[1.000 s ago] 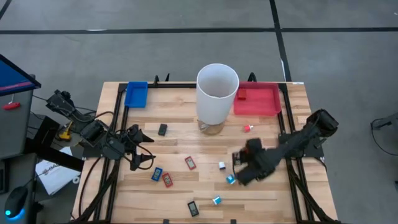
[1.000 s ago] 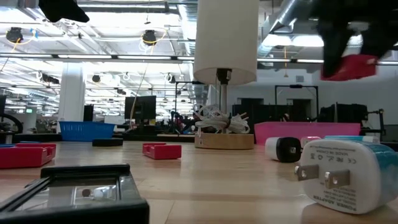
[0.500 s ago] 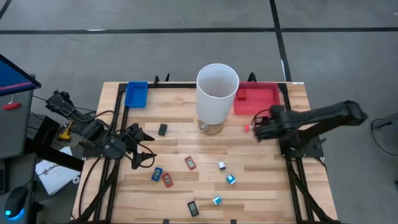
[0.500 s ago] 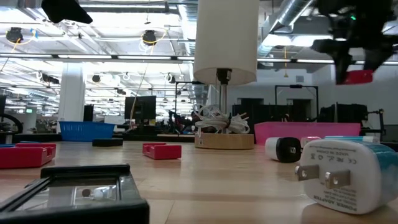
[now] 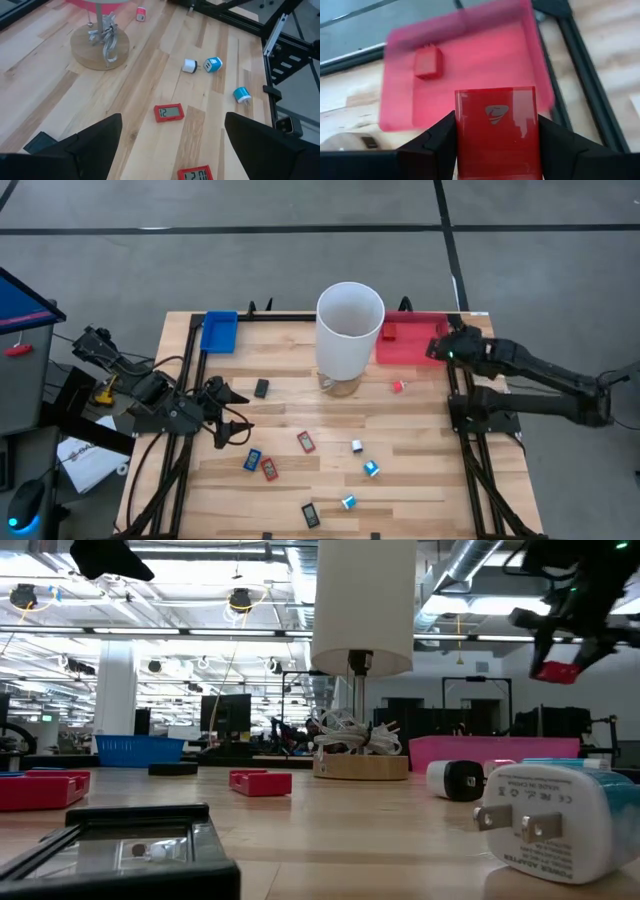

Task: Pick & Place Office items
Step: Put the red charger adapter into the pink bin

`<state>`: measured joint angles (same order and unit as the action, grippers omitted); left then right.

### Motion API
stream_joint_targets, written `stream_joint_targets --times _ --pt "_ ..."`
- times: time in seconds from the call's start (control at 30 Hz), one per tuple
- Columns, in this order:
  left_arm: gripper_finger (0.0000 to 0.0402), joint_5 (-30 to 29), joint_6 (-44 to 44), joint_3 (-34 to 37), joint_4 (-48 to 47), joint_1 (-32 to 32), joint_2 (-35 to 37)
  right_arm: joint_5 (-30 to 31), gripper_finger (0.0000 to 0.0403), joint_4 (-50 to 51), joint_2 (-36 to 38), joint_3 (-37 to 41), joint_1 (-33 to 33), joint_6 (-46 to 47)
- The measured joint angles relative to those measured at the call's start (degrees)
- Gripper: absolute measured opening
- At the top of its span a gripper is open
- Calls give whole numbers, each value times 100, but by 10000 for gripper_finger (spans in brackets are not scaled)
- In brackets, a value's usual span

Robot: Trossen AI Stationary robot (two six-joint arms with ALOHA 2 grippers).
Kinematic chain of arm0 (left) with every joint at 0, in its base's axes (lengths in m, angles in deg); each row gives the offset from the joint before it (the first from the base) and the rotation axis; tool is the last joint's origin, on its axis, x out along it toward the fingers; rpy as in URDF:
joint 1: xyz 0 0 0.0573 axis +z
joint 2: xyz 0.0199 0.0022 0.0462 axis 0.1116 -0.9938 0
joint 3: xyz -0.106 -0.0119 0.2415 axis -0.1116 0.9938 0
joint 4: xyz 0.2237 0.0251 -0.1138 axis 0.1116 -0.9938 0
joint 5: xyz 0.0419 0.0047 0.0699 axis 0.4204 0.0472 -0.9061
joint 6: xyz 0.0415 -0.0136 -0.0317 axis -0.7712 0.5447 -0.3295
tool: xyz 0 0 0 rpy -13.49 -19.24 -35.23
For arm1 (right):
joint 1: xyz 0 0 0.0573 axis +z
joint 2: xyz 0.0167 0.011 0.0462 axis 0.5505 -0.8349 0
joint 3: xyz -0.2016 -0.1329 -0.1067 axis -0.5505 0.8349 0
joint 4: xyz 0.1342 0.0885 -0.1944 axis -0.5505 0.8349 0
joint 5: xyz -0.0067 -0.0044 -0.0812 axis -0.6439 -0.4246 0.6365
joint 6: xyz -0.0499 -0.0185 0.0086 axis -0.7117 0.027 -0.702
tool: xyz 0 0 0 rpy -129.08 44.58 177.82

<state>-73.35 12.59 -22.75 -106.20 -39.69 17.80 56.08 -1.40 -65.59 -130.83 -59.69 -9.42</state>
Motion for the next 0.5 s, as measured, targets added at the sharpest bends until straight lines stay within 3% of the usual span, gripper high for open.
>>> stream_joint_targets --times 0.13,0.33,0.4,0.5 --pt "351 29 1 0 123 133 0 -670 202 -1068 -466 -2 -1334 -1494" --pt "351 27 0 0 137 189 0 -2397 202 -2247 -1409 -6 -3169 -2977" --pt "351 26 17 0 132 189 -1 -2796 202 -2452 -1777 -10 -3489 -3175" --pt "351 -3 146 0 126 189 0 -2535 202 -2199 -2067 -111 -3319 -3127"
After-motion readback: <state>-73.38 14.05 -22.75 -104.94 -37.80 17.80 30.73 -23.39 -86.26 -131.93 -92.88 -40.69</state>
